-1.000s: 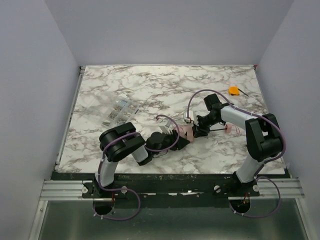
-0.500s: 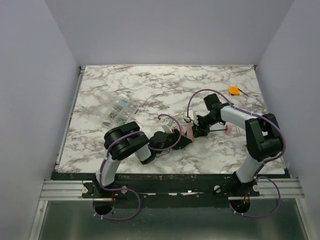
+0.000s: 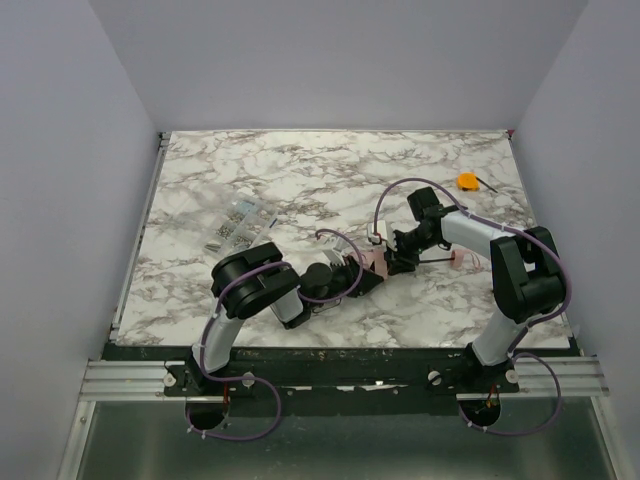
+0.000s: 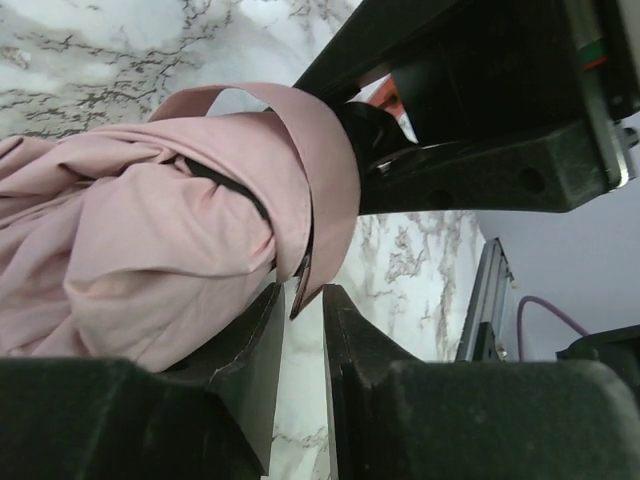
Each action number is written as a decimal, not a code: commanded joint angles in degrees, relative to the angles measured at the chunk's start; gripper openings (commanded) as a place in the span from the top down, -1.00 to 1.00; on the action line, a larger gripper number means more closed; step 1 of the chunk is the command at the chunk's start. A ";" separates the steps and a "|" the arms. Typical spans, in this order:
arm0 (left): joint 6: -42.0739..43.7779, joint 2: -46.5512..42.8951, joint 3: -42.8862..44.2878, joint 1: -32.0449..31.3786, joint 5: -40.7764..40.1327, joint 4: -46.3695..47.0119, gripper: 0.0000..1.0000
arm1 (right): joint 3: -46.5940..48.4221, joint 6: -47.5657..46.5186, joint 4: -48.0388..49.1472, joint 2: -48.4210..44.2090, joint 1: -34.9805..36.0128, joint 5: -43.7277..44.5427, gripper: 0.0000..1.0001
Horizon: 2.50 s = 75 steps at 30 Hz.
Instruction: Put away the umbrella
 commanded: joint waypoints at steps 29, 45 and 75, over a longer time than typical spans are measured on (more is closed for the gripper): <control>0.13 2.44 -4.37 5.80 14.21 13.93 1.00 | 1.58 7.40 -9.94 11.99 1.27 9.71 0.96; 4.31 2.89 -1.37 7.35 22.53 5.70 1.00 | 9.04 14.31 -14.46 18.24 0.84 9.22 0.96; 18.90 -8.30 -0.16 6.69 13.86 -26.40 1.00 | 13.25 14.96 -17.91 21.74 -0.14 7.77 0.97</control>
